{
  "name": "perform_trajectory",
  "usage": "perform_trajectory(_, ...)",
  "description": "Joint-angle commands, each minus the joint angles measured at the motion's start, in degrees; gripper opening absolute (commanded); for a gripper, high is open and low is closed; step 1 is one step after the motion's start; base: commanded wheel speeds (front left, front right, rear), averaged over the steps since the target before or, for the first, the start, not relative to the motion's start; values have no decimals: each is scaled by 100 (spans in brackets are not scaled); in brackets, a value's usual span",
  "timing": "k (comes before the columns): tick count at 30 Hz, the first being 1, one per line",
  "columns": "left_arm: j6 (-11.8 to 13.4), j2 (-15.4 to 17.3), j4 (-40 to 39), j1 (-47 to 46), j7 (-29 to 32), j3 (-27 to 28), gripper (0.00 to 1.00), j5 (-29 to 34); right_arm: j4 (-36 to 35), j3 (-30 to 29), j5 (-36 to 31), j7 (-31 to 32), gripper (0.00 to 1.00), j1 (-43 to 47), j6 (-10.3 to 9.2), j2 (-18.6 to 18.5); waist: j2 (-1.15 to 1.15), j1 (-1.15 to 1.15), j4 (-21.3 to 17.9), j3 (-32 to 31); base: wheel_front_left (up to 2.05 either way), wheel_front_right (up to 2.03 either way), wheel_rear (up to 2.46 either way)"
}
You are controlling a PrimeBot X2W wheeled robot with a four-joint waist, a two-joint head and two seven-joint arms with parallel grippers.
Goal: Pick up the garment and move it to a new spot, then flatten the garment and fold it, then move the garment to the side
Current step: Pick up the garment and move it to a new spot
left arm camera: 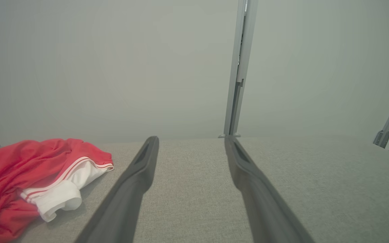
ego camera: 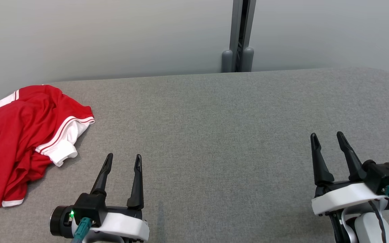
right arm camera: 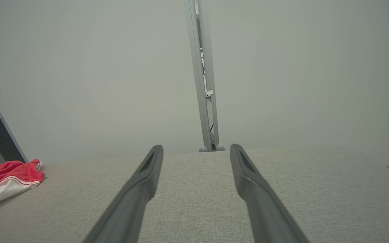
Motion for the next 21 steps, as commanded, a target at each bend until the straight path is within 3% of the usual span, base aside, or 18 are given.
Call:
perform_trajectory(1, -9, 26, 14, -7, -28, 16, 100, -43, -15, -18, -45, -16, 100, -8, -2, -33, 0, 0, 13, 4, 0, 0, 0)
perform_trajectory(9, 35, 26, 17, -70, -28, -10, 100, -69, -85, -3, 141, -16, 100, 71, -2, -32, 0, 0, 371, 55, 0, 0, 0)
perform_trajectory(21, 10, 23, 10, 100, -23, 330, 100, 39, -142, 230, 262, -16, 100, 187, -2, -31, 0, 0, 1612, 39, 0, 0, 0)
